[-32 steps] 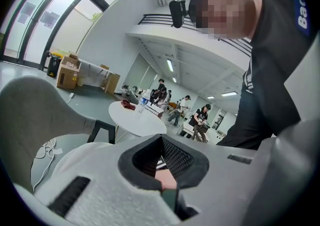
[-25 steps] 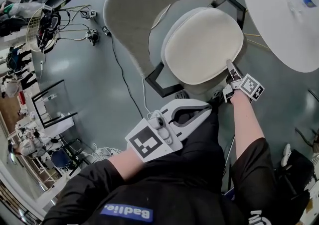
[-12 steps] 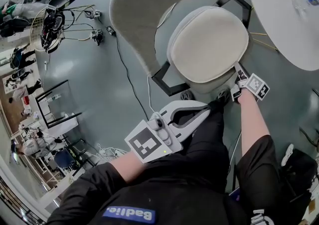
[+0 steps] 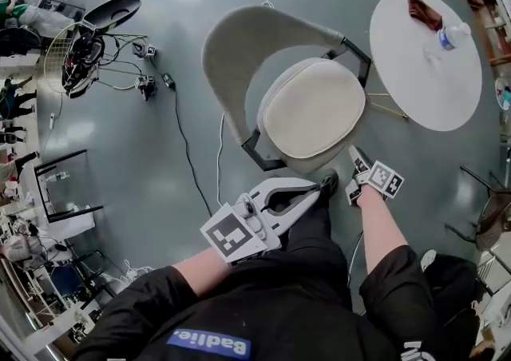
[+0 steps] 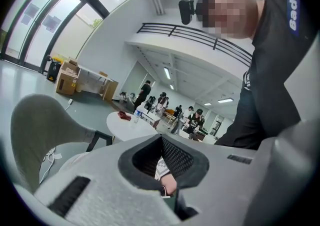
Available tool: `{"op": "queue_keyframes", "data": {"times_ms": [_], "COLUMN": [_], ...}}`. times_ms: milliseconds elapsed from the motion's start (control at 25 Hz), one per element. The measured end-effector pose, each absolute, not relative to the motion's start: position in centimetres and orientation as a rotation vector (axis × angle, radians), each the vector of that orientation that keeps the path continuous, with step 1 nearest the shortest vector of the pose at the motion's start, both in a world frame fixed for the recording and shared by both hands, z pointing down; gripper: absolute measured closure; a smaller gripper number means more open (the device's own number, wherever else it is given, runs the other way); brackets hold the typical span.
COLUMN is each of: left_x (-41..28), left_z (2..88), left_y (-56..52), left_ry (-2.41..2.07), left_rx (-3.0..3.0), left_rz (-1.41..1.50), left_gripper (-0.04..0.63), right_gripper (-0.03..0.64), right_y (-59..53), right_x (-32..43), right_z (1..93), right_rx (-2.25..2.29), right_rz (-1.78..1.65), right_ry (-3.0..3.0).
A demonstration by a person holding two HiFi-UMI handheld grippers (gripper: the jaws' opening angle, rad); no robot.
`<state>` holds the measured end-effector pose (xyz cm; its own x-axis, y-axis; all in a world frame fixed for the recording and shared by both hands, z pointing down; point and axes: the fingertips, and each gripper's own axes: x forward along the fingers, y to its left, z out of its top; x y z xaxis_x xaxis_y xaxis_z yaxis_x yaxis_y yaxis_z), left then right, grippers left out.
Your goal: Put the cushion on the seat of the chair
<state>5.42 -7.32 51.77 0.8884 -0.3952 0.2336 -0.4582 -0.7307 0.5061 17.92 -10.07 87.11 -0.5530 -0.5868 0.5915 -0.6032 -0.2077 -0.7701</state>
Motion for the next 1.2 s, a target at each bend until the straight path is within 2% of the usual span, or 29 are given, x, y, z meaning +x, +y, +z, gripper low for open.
{"op": "queue_keyframes", "data": {"times_ms": [400,760,1200], "left_x": [2.5,0.5,-0.6], "left_z": [45.5,40.7,36.0], "left_y": [-8.8,-8.6,-8.0], "left_ry": [-0.639,-0.632,-0.606], "left_rx": [2.629,2.698,2.755], "left_rz": [0.087,-0.004,-0.141], "left_gripper": [0.580,0.580,0.580], "right_gripper": [0.492,0.494,0.555], "right_y": [-12.8,-12.1,-10.2], "right_x": [15.9,10.9,6.1], "right_z": [72.4,57.4,41.8], "right_rx": [1.413,1.358,1.263], "right_rz": [1.605,1.408,1.135], "right_ry": [-2.193,-2.447,-2.779]}}
